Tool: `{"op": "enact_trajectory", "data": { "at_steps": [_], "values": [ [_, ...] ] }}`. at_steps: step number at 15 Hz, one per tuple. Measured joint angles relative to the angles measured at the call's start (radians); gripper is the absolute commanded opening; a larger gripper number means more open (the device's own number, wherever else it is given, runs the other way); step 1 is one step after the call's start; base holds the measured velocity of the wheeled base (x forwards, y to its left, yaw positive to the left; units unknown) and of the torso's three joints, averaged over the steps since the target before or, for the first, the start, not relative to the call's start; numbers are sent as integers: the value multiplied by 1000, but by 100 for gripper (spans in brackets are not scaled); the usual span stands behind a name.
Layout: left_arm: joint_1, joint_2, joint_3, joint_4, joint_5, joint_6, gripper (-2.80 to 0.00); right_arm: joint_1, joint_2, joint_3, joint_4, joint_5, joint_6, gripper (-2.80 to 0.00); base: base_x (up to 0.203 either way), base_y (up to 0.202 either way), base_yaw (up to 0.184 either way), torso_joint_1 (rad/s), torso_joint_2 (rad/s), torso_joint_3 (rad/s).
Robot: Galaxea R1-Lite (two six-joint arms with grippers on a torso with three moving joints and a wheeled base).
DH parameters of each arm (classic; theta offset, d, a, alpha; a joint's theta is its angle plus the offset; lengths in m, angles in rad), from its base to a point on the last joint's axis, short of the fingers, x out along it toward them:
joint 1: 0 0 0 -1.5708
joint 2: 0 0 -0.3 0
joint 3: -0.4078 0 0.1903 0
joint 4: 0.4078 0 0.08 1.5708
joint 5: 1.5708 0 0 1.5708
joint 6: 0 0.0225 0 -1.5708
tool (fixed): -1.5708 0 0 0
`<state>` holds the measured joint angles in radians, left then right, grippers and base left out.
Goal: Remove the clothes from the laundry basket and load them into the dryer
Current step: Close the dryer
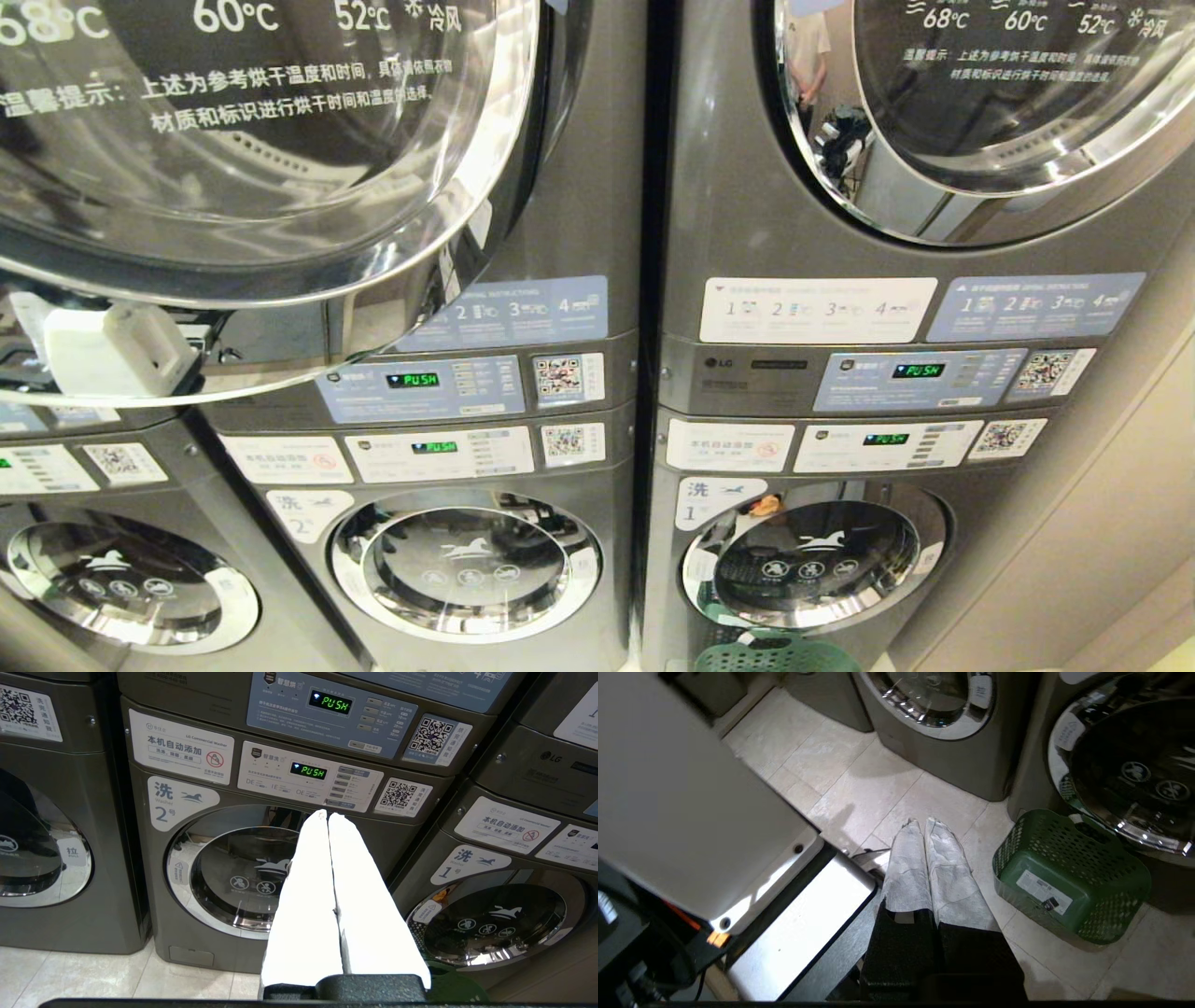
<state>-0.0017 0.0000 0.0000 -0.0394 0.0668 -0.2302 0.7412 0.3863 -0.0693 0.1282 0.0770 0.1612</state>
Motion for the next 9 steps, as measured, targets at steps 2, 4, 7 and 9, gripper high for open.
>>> {"op": "enact_trajectory", "data": {
  "at_steps": [2, 4, 7, 9],
  "values": [
    [0, 0, 0, 0, 0, 0, -280, -153, 38, 7, -22, 23, -4, -280, 0, 0, 0, 0, 0, 0],
    [0, 0, 0, 0, 0, 0, -280, -288, 93, 9, -27, 27, -8, -280, 0, 0, 0, 0, 0, 0],
    [0, 0, 0, 0, 0, 0, -280, -466, 112, 7, -29, 23, -88, -280, 0, 0, 0, 0, 0, 0],
    [0, 0, 0, 0, 0, 0, -280, -539, 51, 31, -93, -6, -180, -280, 0, 0, 0, 0, 0, 0]
  ]
}}
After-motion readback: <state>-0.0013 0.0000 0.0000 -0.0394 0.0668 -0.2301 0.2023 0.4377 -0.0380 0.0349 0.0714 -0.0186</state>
